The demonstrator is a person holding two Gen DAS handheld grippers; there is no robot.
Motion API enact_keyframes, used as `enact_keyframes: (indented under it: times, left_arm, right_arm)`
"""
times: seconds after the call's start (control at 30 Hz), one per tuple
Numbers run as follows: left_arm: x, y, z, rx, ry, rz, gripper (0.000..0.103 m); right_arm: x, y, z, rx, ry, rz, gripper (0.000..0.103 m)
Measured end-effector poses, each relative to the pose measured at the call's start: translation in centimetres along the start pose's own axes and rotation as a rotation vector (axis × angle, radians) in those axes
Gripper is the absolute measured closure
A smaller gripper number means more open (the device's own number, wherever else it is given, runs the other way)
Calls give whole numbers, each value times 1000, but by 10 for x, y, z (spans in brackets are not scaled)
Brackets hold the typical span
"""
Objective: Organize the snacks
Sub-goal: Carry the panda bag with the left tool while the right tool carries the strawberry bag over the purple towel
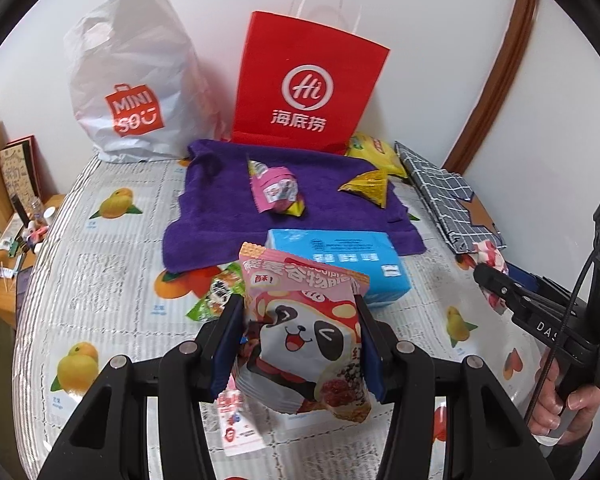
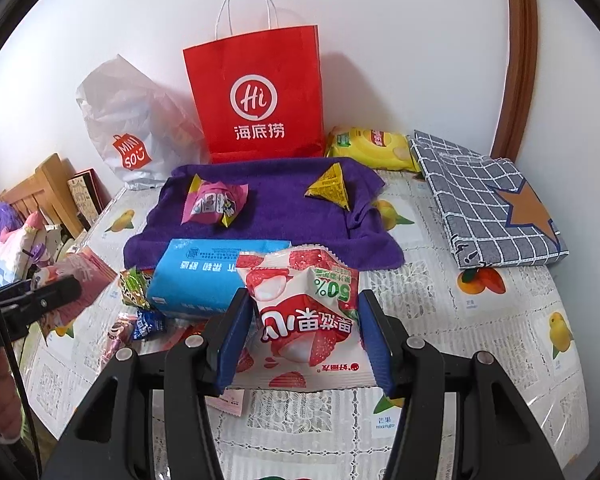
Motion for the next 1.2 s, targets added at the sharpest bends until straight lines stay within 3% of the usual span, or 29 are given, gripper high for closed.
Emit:
enact_keyframes:
  times: [0.63,1.2]
  left_arm:
    - [-25,-11,38,-17,-33,-35,53]
    - [19,-51,88,-12,36,14,53]
  right_arm:
    - [-3,-2,36,-25,-11,11,50]
    - [-9,-62,79,1,-21,15,50]
Point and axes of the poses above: each gripper's, at about its wrist camera, not at the fingertips, and y roughly against the way its jaws point, x to its left, z to its top, the point moved 10 cm from there along -y, roughly the way its jaws point, and after that the axes turned 2 degrees about y, right-handed, at the moved point
